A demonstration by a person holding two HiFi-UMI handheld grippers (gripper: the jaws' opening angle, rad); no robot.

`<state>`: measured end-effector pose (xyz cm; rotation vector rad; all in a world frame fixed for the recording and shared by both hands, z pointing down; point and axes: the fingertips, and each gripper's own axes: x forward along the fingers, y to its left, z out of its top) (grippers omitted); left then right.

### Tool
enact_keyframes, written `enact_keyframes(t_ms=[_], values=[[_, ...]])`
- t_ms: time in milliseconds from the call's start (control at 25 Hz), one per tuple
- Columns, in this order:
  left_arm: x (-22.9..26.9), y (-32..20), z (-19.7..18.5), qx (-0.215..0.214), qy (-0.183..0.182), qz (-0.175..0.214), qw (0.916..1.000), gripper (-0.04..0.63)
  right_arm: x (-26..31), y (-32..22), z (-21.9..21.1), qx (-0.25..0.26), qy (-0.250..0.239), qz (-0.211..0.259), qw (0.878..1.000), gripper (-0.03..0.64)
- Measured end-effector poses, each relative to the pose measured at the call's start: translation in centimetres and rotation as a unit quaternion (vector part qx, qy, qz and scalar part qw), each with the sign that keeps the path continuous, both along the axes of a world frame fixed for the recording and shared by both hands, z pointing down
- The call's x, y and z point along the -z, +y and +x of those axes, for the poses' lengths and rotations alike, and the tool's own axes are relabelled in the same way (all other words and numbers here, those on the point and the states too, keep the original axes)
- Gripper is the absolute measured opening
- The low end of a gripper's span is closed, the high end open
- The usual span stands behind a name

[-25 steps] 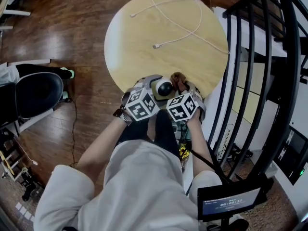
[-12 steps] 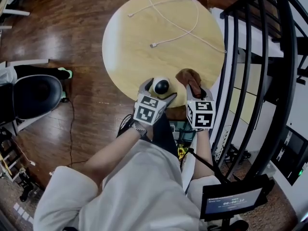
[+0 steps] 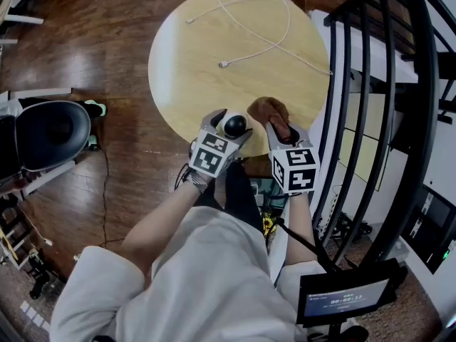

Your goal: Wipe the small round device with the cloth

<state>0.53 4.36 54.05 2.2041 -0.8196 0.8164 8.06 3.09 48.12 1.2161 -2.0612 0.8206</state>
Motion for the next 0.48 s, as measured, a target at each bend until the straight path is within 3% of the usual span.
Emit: enact_keyframes(t_ms=[280, 480], values=[[0.1, 0.3, 0.3, -0.121, 0.003, 0.025, 0.9923, 0.382, 0.3, 0.7, -0.2, 0.029, -0.017, -0.013, 0.999, 0.086], [0.5, 0.5, -0.4, -0.232, 0.025, 0.045, 0.9713, 0.379, 1.3, 0.8, -1.1, 0.070, -0.024, -0.009, 0.997, 0.086]])
